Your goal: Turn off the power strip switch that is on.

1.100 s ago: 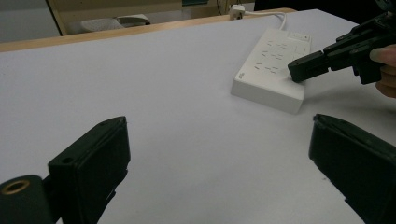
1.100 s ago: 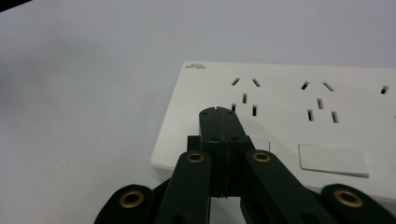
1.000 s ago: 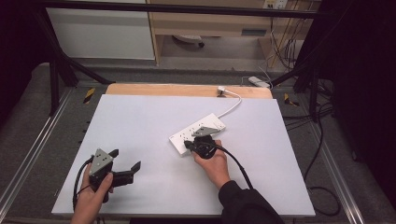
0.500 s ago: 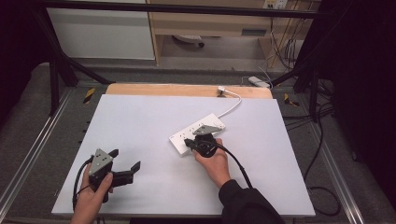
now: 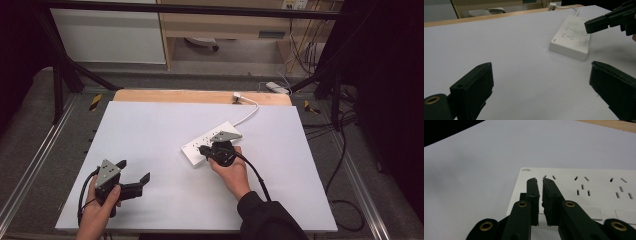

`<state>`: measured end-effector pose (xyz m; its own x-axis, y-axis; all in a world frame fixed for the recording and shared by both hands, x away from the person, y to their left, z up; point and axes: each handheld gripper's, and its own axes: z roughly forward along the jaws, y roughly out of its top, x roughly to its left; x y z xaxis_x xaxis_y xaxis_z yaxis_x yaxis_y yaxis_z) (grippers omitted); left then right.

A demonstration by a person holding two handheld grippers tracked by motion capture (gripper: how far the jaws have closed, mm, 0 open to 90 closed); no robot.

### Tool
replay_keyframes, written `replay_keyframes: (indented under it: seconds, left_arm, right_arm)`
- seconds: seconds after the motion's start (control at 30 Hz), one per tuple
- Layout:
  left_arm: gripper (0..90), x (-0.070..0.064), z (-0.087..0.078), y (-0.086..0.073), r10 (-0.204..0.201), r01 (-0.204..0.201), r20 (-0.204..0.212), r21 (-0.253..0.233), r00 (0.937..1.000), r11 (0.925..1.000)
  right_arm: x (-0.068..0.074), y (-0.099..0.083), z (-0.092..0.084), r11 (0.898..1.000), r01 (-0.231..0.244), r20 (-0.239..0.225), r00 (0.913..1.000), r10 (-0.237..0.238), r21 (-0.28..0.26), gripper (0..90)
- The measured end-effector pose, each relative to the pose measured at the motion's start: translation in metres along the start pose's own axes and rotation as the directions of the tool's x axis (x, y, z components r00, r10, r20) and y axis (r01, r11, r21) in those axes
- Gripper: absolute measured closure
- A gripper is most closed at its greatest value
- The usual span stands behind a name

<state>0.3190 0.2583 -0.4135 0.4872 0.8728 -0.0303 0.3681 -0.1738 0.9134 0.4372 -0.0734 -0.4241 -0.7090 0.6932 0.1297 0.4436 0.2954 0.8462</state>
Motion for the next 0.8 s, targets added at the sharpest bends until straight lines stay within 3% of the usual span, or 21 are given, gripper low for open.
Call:
replay_keyframes:
  seconds: [0.17,0.23,0.4,0.5,0.57,0.67,0.8]
  left_arm:
    - [5.5,0.000,-0.001,0.000,-0.007,0.007,-0.001,-0.003,1.0000,1.0000]
    - [5.5,0.000,-0.001,0.000,-0.012,0.012,-0.002,-0.006,0.9999,0.9999]
    - [5.3,0.004,-0.004,-0.002,-0.038,0.037,-0.013,-0.014,0.9992,0.9992]
    - [5.6,0.005,-0.005,-0.002,-0.051,0.051,-0.021,-0.022,0.9985,0.9985]
    - [5.6,0.004,-0.006,-0.001,-0.045,0.044,-0.017,-0.032,0.9988,0.9985]
    - [5.4,0.002,-0.006,-0.001,-0.037,0.036,-0.015,-0.033,0.9992,0.9988]
    - [5.3,0.003,-0.006,-0.003,-0.044,0.043,-0.011,-0.028,0.9990,0.9987]
  right_arm:
    - [0.001,0.003,-0.006,1.000,-0.003,-0.019,0.9998,0.003,-0.013,69.3]
    - [0.002,0.005,-0.010,1.000,-0.012,-0.012,0.9999,0.012,-0.021,57.2]
    - [0.001,0.011,-0.022,0.997,-0.046,-0.020,0.9988,0.045,-0.061,38.2]
    - [0.000,0.013,-0.026,0.995,-0.027,-0.012,0.9996,0.026,-0.097,25.3]
    - [0.000,0.015,-0.029,0.996,-0.020,0.005,0.9998,0.020,-0.087,19.3]
    - [-0.001,0.016,-0.032,0.997,-0.033,-0.005,0.9995,0.032,-0.063,8.4]
    - [0.001,0.017,-0.039,0.997,-0.002,0.026,0.9996,0.004,-0.076,4.2]
